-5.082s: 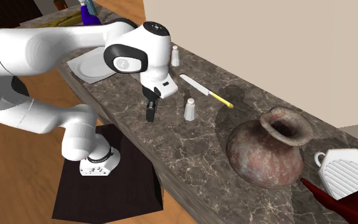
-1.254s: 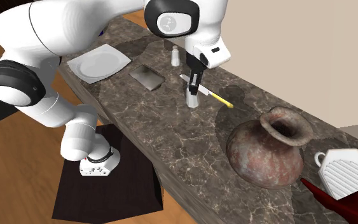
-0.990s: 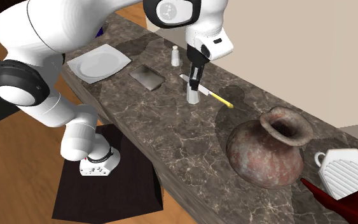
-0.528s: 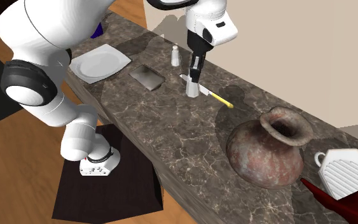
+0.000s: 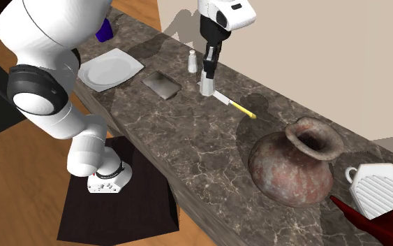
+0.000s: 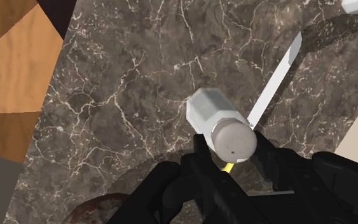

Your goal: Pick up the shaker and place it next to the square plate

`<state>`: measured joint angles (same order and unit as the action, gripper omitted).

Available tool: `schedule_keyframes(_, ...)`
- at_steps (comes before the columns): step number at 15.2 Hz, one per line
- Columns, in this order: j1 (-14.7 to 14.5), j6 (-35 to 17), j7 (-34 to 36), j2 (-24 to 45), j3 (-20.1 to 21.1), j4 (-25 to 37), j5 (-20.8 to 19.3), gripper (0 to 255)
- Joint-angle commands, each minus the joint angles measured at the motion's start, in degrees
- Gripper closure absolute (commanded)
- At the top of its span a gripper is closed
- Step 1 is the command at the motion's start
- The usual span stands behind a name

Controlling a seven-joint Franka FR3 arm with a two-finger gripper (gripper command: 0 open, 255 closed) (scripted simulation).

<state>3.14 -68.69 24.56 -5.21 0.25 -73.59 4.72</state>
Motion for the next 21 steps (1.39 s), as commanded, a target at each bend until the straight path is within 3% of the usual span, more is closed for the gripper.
schedule_keyframes(1, -1.26, -0.64, 2.93, -1.95, 1.61, -2.36, 0.17, 255)
schedule_keyframes(11, -6.79, -2.3, 17.55, -7.11, 10.37, -7.86, 1.99, 255)
schedule_keyframes(21, -12.2, -3.29, 33.32, -5.24, 20.52, -5.45, 2.88, 255)
